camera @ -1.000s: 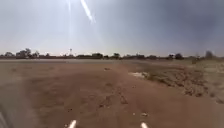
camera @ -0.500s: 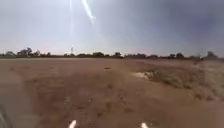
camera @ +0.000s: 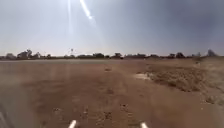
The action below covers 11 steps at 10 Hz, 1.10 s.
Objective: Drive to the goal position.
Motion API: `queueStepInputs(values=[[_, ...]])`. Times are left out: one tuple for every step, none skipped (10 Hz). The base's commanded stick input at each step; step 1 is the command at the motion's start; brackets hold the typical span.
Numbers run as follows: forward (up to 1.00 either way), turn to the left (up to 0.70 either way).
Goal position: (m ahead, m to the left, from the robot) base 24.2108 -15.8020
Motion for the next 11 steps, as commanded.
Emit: queueStepInputs(values=[[0.50, 0.50], [0.50, 0.03], [0.50, 0.00], [0.50, 0.00], [0.50, 0.00], [0.50, 0.00], [0.50, 0.00], [0.50, 0.00], [0.50, 0.00], [0.50, 0.00], [0.50, 0.00]])
